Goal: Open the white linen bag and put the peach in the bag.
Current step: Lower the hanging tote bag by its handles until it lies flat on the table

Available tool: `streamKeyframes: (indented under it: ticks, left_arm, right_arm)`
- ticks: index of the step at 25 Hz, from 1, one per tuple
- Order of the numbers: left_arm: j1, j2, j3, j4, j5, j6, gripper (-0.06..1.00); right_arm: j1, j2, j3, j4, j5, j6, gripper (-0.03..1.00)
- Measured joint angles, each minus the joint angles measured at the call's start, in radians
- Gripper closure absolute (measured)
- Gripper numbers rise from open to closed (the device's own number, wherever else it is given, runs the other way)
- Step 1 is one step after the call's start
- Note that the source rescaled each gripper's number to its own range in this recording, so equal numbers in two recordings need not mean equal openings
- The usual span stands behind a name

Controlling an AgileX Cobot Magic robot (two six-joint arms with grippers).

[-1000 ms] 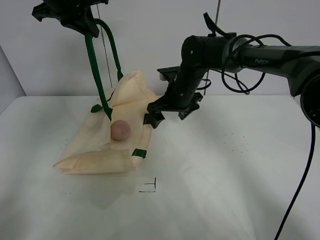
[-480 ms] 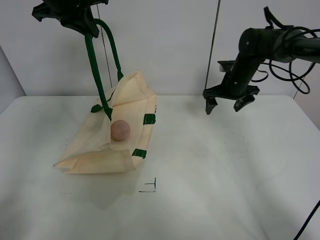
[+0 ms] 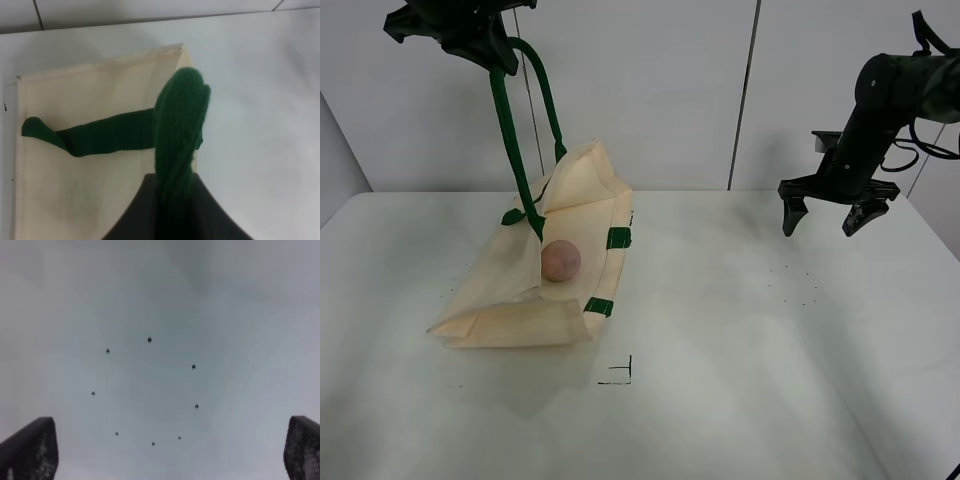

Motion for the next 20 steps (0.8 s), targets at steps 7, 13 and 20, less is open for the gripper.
streamKeyframes:
  ticks: [7,13,20]
  left_arm:
    - [0.000,0.000,0.000,0.000,0.000,0.000,0.94]
    - [0.000,0.000,0.000,0.000,0.000,0.000,0.94]
    - [0.000,0.000,0.000,0.000,0.000,0.000,0.94]
  right_arm:
    - [0.001,-0.169,0.222,0.000,0.000,0.000,-0.03]
    - [0.005,-0.495,0.613,0.000,0.002,0.000,-0.03]
    - [0.005,-0.956,1.022,0.000,-0.009,0.000,-0.03]
